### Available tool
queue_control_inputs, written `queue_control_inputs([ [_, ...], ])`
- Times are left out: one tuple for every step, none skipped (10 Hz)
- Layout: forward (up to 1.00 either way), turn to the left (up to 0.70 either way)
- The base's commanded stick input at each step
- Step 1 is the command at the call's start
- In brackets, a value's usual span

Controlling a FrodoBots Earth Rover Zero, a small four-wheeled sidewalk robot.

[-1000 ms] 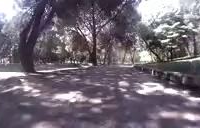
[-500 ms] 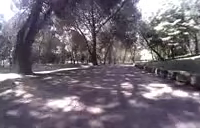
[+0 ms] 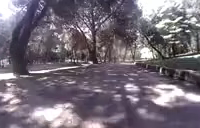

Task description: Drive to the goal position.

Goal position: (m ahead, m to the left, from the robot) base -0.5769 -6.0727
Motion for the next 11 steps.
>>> queue_control_inputs([
  [0.85,0.0],
  [0.85,0.0],
  [0.85,0.0],
  [0.85,0.0],
  [0.85,0.0],
  [0.85,0.0],
  [0.85,0.0],
  [0.85,0.0],
  [0.85,0.0],
  [0.85,0.0],
  [0.85,0.0],
])
